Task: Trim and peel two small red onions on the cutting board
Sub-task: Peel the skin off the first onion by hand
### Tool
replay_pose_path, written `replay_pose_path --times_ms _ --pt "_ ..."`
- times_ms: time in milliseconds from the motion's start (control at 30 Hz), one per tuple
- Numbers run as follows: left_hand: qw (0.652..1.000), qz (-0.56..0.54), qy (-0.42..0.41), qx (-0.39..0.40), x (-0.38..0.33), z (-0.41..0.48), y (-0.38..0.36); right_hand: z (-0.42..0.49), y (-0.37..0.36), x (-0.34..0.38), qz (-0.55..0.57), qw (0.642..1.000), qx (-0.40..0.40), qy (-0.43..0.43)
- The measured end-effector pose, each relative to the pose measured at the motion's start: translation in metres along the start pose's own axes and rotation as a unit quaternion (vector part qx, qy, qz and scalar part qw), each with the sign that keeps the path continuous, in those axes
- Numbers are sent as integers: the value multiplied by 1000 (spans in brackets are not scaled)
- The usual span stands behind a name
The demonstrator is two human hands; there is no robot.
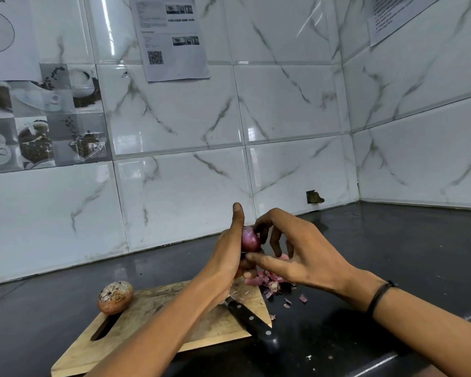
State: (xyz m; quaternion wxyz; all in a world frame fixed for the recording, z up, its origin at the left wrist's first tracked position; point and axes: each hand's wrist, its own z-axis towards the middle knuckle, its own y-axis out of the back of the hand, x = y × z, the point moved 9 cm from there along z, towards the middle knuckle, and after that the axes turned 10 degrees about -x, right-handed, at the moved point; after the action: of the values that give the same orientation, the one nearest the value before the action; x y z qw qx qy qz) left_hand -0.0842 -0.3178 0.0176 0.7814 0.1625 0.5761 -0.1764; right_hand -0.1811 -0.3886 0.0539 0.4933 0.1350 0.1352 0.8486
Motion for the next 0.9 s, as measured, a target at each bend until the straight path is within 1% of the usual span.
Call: replay_pose_path --times_ms 100,233,367,567,667,767,900 --pt "1000 -12 4 24 -1 -5 -5 1 -2 2 4 1000 -4 17" --pt "1000 -7 18 12 1 -3 -4 2 -1 0 10 1000 -10 7" --pt "1000 -2 20 24 2 -2 -5 2 -4 2 28 1000 -2 14" --pt "999 4 30 14 2 -1 -4 2 5 -3 27 998 -47 -28" --pt "999 6 29 19 4 0 -4 1 1 -2 38 998 -38 -28" --pt "999 13 40 31 6 -1 -6 0 -1 -1 23 999 -29 -19" --pt "997 53 37 41 7 -2 -8 1 -2 2 6 1000 -22 -5"
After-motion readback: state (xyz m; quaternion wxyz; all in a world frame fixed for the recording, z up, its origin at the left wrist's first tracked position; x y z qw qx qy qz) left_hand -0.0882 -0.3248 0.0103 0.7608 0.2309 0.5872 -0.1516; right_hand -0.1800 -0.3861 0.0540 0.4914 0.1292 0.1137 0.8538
